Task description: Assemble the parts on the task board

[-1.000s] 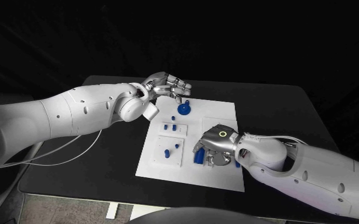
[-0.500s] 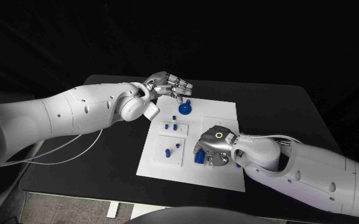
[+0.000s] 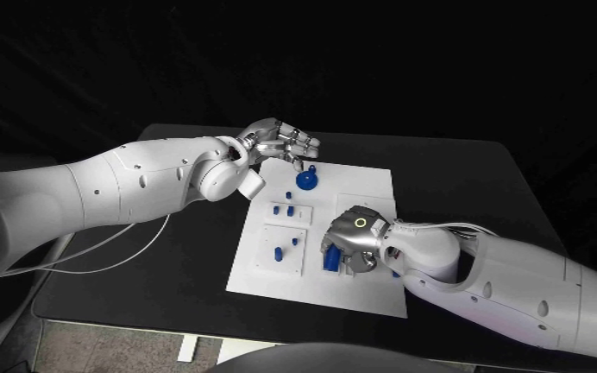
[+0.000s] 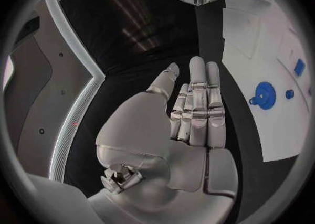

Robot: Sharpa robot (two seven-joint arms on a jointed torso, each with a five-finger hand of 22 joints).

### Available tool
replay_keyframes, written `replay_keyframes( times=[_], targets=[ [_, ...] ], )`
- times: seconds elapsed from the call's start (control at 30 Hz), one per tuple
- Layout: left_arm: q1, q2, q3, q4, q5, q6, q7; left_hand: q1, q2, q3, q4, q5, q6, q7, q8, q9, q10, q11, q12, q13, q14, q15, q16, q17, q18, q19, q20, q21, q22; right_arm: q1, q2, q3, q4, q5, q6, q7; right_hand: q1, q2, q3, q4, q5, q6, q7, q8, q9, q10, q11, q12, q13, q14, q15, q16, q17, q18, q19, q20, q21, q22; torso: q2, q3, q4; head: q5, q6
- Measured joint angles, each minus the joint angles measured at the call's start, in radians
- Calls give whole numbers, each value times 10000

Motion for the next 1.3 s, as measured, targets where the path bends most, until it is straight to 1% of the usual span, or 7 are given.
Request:
replay_keyframes(
  times=[0.17, 0.2, 0.4, 0.5, 0.83, 0.93, 1.3],
  targets=[
    [2, -5, 0, 1, 0, 16, -7, 0, 0, 0, 0, 0, 0, 0, 0, 0, 0, 0, 0, 0, 0, 0, 0, 0, 0, 0, 0, 0, 17, 2, 56, -28, -92, -77, -60, -12, 0, 0, 127, 16, -175, 276, 35, -25, -6, -1, 1, 40, -103, 0, 0, 0, -1, -1, 0, 0, 0, -1, -2, 0, 0, -4, -19],
    [2, -5, 0, 1, 0, 21, -8, 0, 0, 0, 0, 0, 0, 0, 0, 0, 0, 0, 0, 0, 0, 0, 0, 0, 0, 0, 0, 0, 17, 3, 70, -32, -110, -92, -78, -12, 0, 0, 141, 30, -178, 334, 50, -32, -4, -36, 36, 40, -119, 0, 0, 0, -1, 0, 0, 0, 0, -1, -3, 0, 0, -4, -20],
    [4, -6, 0, 5, 0, 44, -12, 0, 0, 0, 0, 0, 0, 0, 0, 0, 0, 0, 0, 0, 0, 0, 0, 0, 0, 0, 0, 0, 16, 5, 120, -69, -178, -151, -161, -10, 0, 0, 193, 28, -219, 419, 99, -43, 12, -36, 36, 40, -171, 0, 0, 0, -6, -1, 0, 0, 0, -1, -6, 0, -1, -4, -29],
    [6, -8, 0, 8, 0, 53, -15, 0, 0, 0, 0, 0, 0, 0, 0, 0, 0, 0, 0, 0, 0, 0, 0, 0, 0, 0, 0, 0, 16, 5, 146, -90, -222, -171, -202, 1, 0, 0, 265, 18, -219, 449, 71, -52, 12, -36, 36, 78, -194, 0, 0, 0, -7, 0, 0, 0, 0, -2, -6, 0, -1, -4, -36],
    [9, -10, -1, 11, 0, 83, -24, 0, 0, 0, 0, 0, 0, 0, 0, 0, 0, 0, 0, 0, 0, 0, 0, 0, 0, 0, 0, 0, 15, 12, 200, -173, -336, -200, -330, 30, -39, -40, 290, 44, -218, 494, 101, -87, 6, -72, 71, 77, -260, 0, 0, 0, -26, 0, 0, 1, 0, -2, -9, 0, -7, 5, -55],
    [10, -5, -2, 11, 0, 91, -26, 0, 0, 0, 0, 0, 0, 0, 0, 0, 0, 0, 0, 0, 0, 0, 0, 0, 0, 0, 0, 0, 15, 14, 217, -189, -372, -202, -369, 49, -39, -40, 357, 25, -218, 607, 106, -101, 3, -115, 40, 77, -297, 0, 0, 0, -26, 0, 0, 1, 0, -2, -12, 0, -7, 5, -38],
    [10, 3, -2, 0, 0, 107, -30, 0, 0, 0, 0, 0, 0, 0, 0, 0, 0, 0, 0, 0, 0, 0, 0, 0, 0, 0, 0, 0, 14, 12, 169, -223, -414, -202, -618, 149, -127, -62, 508, 40, -258, 1014, 89, -65, 1, -180, 106, 111, -645, 36, 37, 41, -6, 0, 1, 72, 102, -3, -13, -4, -7, 23, 12]
  ],
)
